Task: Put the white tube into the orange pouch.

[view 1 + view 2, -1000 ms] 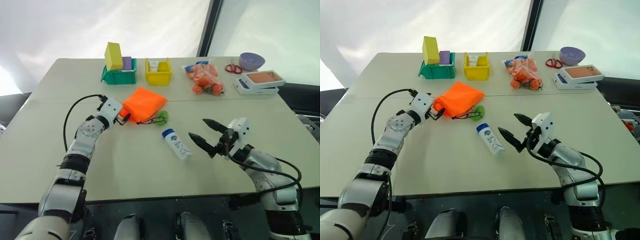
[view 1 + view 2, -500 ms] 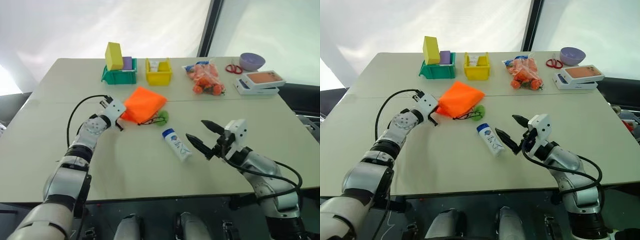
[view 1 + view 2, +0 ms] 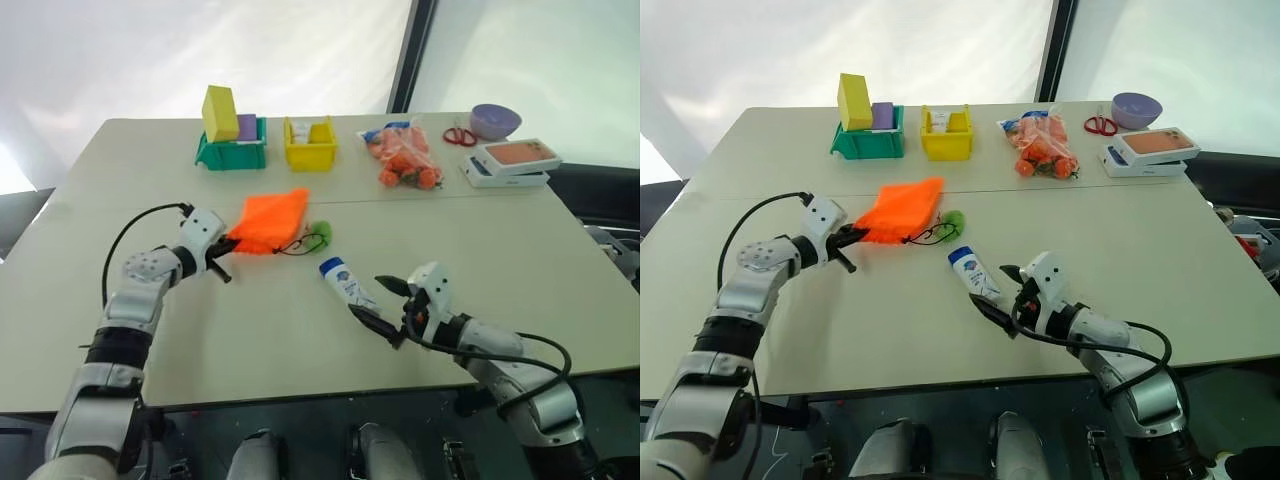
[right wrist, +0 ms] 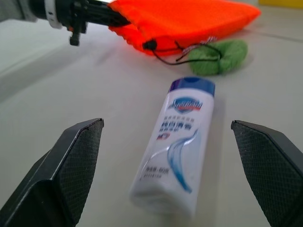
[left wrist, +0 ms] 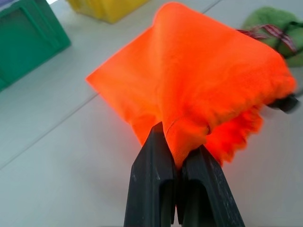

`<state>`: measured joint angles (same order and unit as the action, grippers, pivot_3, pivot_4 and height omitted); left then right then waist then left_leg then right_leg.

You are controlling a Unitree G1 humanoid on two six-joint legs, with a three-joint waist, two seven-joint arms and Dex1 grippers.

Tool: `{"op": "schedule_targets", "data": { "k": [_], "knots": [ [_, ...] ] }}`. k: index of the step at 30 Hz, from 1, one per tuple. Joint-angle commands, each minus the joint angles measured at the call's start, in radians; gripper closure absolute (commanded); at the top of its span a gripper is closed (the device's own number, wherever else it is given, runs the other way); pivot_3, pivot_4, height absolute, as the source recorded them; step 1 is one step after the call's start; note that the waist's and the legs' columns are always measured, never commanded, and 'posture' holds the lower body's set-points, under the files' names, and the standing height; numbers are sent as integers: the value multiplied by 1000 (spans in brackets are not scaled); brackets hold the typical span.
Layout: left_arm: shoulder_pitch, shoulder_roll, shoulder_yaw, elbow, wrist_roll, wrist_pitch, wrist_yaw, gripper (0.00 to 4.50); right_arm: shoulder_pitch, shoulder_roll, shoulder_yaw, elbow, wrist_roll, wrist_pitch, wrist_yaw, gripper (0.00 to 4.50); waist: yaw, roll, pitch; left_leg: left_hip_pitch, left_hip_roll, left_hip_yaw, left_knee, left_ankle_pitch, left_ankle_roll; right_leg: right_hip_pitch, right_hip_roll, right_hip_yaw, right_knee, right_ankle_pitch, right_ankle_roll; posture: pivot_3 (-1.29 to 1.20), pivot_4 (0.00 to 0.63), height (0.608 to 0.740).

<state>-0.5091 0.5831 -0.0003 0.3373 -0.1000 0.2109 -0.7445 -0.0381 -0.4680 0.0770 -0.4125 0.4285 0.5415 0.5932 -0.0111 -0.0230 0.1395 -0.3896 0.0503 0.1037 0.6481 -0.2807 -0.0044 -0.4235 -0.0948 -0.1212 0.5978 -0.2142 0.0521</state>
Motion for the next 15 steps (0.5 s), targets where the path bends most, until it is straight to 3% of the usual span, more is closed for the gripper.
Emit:
{"op": "schedule_targets", "data": {
  "k": [1, 8, 15],
  "knots": [
    [87, 71, 54, -273, -63, 193, -22, 4442, 13, 8, 31, -20, -53, -27, -27, 0, -1, 0, 0, 0, 0, 0, 0, 0, 0, 0, 0, 0, 0, 0, 0, 0, 150, 740],
    [356, 187, 111, -702, -207, 530, -54, 4442, 21, 78, 52, 51, -103, -80, -64, 0, 2, 1, 0, 1, 0, 0, 0, 0, 0, 0, -1, 1, -1, -3, -3, 0, 150, 740],
    [363, 112, 150, -734, -261, 627, 53, 4442, -5, 133, 65, 149, -158, -139, -93, 0, 4, 1, 0, 1, -1, -1, 1, 0, 0, 1, -1, 1, -2, -3, -3, 0, 150, 740]
  ]
}}
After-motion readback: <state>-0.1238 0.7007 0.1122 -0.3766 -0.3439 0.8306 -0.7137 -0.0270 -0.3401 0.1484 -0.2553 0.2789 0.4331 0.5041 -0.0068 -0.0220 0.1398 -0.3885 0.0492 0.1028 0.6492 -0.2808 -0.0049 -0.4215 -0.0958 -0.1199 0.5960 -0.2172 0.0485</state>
